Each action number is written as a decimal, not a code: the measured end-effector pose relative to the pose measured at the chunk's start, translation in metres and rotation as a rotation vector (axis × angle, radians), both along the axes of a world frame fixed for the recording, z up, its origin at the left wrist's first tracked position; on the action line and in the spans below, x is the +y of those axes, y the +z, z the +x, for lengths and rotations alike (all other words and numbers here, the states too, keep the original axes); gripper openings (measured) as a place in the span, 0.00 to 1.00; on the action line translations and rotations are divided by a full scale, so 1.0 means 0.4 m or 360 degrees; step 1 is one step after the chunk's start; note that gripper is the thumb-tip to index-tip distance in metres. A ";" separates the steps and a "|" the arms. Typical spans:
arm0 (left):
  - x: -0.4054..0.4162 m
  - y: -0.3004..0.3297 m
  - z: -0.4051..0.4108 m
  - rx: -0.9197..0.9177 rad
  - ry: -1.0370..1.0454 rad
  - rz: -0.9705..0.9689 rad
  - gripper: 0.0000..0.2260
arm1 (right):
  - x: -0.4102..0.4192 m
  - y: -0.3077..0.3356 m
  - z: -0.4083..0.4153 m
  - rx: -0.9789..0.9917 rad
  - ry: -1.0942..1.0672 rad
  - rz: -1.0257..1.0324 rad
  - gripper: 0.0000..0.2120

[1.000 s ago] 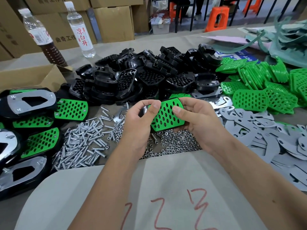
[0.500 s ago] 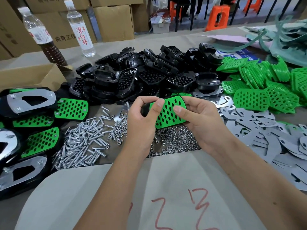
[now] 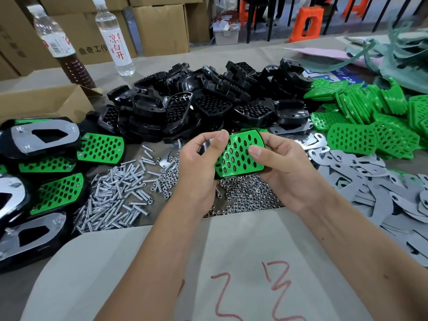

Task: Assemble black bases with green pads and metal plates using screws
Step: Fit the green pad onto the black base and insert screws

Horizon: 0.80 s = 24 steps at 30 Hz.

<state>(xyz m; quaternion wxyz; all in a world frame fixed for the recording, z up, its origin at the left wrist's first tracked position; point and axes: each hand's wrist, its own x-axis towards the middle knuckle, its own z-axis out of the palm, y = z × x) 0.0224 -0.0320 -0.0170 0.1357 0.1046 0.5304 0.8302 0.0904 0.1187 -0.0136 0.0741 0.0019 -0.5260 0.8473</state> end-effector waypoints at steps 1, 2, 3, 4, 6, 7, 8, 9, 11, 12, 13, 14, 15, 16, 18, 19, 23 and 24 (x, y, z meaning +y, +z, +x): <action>-0.004 0.002 -0.001 -0.0033 -0.0059 0.0045 0.12 | -0.001 -0.001 -0.001 0.0006 0.0004 0.0017 0.20; -0.006 0.004 0.000 -0.0054 -0.0089 0.0071 0.13 | -0.003 -0.001 -0.003 0.0015 -0.0002 0.0032 0.20; -0.004 0.005 0.003 -0.0071 -0.0066 0.0083 0.14 | -0.006 -0.002 -0.006 0.0020 -0.0023 0.0038 0.20; 0.002 0.004 0.006 -0.0089 0.0005 0.0082 0.14 | -0.011 -0.003 -0.010 0.0020 -0.0056 0.0031 0.20; 0.017 -0.005 0.014 -0.0099 0.0215 0.0058 0.15 | -0.020 -0.007 -0.018 0.0018 -0.0134 -0.0025 0.21; 0.022 -0.011 0.016 -0.0086 0.0300 0.0051 0.14 | -0.023 -0.010 -0.020 0.0021 -0.0166 -0.0050 0.20; 0.025 -0.015 0.015 -0.0060 0.0347 0.0048 0.13 | -0.025 -0.012 -0.023 0.0024 -0.0193 -0.0049 0.19; 0.026 -0.019 0.014 -0.0025 0.0365 0.0037 0.10 | -0.025 -0.015 -0.025 0.0027 -0.0221 -0.0027 0.19; 0.024 -0.027 0.011 0.0067 0.0360 -0.0031 0.06 | -0.022 -0.021 -0.026 0.0036 -0.0299 0.0006 0.19; 0.023 -0.029 0.010 0.0123 0.0347 -0.0091 0.06 | -0.019 -0.023 -0.027 0.0042 -0.0350 0.0036 0.19; 0.024 -0.030 0.009 0.0173 0.0326 -0.0162 0.07 | -0.015 -0.026 -0.027 0.0048 -0.0396 0.0093 0.17; 0.025 -0.030 0.009 0.0216 0.0301 -0.0231 0.09 | -0.012 -0.029 -0.027 0.0057 -0.0428 0.0164 0.15; 0.025 -0.030 0.010 0.0255 0.0280 -0.0291 0.10 | -0.009 -0.032 -0.027 0.0075 -0.0445 0.0232 0.14; 0.026 -0.031 0.011 0.0296 0.0270 -0.0339 0.09 | -0.008 -0.033 -0.027 0.0100 -0.0452 0.0286 0.14; 0.022 -0.035 0.007 0.0414 0.0266 -0.0434 0.08 | -0.008 -0.034 -0.027 0.0166 -0.0453 0.0399 0.14; 0.019 -0.036 0.006 0.0477 0.0254 -0.0489 0.09 | -0.009 -0.033 -0.027 0.0200 -0.0454 0.0461 0.14; 0.020 -0.032 0.003 0.0488 0.0175 -0.0522 0.10 | -0.014 -0.036 -0.029 0.0217 -0.0480 0.0599 0.12; 0.020 -0.034 0.003 0.0458 0.0178 -0.0506 0.10 | -0.016 -0.038 -0.031 0.0180 -0.0490 0.0596 0.11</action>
